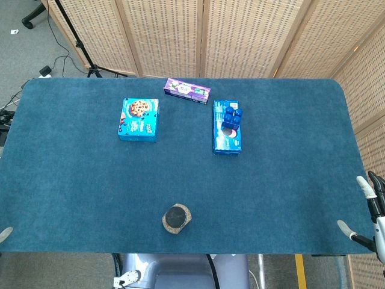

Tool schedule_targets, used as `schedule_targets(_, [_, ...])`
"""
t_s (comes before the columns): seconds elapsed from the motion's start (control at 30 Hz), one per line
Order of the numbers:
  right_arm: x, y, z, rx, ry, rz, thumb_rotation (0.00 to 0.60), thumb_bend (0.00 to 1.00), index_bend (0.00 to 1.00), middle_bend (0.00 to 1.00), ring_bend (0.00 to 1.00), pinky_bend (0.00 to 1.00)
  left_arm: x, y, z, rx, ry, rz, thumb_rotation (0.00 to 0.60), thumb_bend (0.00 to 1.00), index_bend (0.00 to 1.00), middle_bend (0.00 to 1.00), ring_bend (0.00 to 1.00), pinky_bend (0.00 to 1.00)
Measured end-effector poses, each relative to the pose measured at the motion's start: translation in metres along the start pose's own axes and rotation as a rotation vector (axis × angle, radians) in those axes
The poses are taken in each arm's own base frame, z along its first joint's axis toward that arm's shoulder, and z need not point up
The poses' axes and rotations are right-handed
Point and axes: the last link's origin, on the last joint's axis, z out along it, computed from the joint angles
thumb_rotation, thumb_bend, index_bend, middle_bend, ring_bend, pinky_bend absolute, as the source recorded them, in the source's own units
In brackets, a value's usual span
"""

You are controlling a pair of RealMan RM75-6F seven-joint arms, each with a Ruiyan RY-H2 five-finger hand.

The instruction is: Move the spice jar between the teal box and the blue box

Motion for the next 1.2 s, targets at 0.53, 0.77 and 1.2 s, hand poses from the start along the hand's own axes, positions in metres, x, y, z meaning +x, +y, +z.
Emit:
schedule_targets(0.53, [0.001,0.002,0.001,-0.002,-0.021,0.027,0.600,0.00,0.00,0.00,0.00,0.00,-0.002,0.005,0.022,-0.077,-0.007,-0.003,0.600,0.00,0.00,0.00,0.00,0.00])
schedule_targets(0.77, [0.001,0.002,0.002,-0.006,-0.021,0.033,0.600,0.00,0.00,0.00,0.00,0.00,-0.016,0.036,0.049,-0.356,-0.040,0.075,0.600,0.00,0.00,0.00,0.00,0.00])
schedule_targets(1.2, [0.001,0.004,0.004,-0.011,-0.029,0.039,0.600,0.00,0.00,0.00,0.00,0.00,-0.073,0.116,0.075,-0.929,-0.049,0.400,0.600,0.30,0.10,0.00,0.00,0.00])
